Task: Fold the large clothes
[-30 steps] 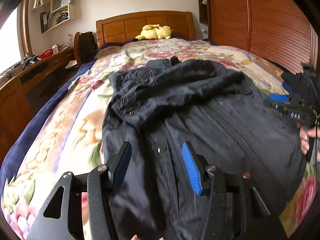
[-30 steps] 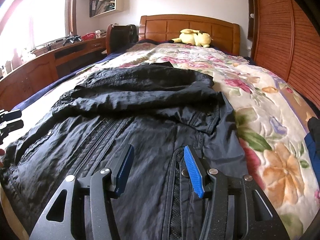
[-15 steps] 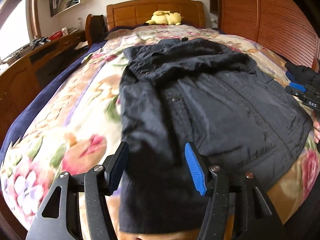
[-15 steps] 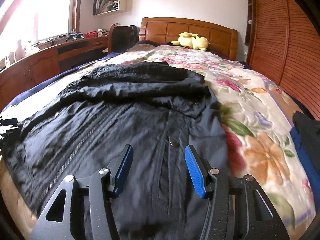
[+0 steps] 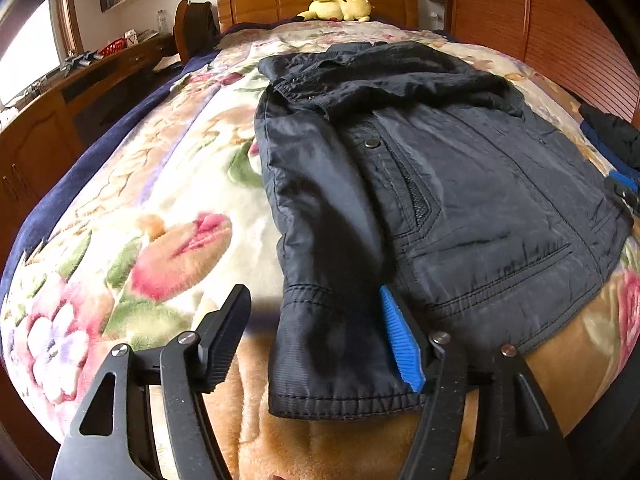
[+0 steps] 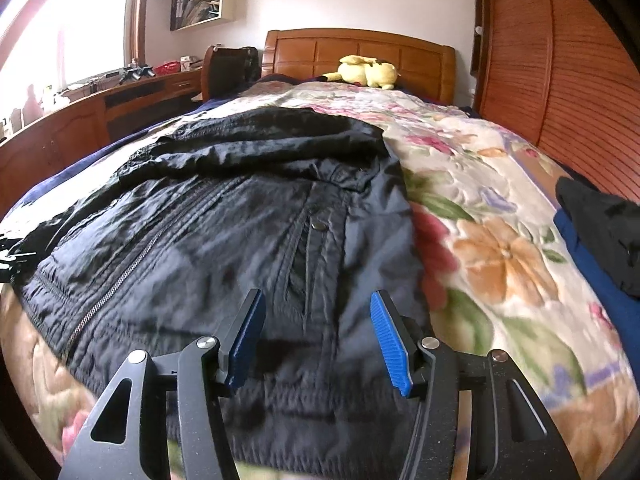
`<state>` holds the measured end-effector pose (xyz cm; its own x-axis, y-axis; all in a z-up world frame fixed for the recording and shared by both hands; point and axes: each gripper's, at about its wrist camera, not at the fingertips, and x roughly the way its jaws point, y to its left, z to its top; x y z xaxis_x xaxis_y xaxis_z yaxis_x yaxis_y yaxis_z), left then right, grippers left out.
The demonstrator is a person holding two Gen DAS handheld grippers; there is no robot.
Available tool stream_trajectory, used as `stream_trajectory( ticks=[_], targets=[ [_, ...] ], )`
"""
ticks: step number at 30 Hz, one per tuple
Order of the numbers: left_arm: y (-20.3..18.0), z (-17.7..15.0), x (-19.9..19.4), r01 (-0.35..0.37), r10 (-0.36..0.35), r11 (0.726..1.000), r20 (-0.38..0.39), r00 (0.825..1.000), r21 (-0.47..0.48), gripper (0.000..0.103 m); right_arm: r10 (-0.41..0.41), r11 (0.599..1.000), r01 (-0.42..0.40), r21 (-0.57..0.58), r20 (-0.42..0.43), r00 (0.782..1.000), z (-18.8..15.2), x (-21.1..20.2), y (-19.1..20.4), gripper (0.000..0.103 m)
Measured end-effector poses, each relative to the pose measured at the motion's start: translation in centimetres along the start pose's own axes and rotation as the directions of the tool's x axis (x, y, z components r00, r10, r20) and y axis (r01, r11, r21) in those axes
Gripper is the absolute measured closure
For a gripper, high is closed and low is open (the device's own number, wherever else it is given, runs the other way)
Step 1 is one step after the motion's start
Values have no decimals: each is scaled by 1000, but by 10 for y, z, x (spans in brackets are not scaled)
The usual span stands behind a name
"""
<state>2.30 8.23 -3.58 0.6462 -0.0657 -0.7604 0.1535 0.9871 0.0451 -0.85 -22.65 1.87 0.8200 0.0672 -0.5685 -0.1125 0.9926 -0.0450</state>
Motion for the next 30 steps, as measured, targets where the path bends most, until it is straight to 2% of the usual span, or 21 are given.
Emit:
stream_trajectory(
  ticks=[8, 13, 20, 25, 28, 30],
  targets=[
    [7, -6, -1, 29, -29, 999, 4, 1000, -19, 34, -43, 998, 43, 42, -9, 999, -15, -17, -15, 46],
    [4, -9, -7, 23, -23, 1000, 16, 1000, -12, 34, -127, 989, 132, 70, -70, 989, -27, -23, -29, 46],
    [9, -14, -11, 84, -83, 996, 29, 996, -23, 34, -103, 989, 114, 93, -120, 987, -34, -24, -36, 44],
    [7, -15, -11, 107, -107, 994, 47, 993, -4, 44, -63, 997, 69, 43, -127, 990, -31, -22, -24, 44],
    [3, -14, -12, 116, -116, 993, 57, 992, 14, 56, -19, 999, 26, 48, -136, 991, -30, -21, -22, 46],
    [2, -15, -13, 119, -120, 993, 69, 990, 24, 67, 15, 999, -10, 43, -139, 990, -31, -20, -23, 59]
  ],
)
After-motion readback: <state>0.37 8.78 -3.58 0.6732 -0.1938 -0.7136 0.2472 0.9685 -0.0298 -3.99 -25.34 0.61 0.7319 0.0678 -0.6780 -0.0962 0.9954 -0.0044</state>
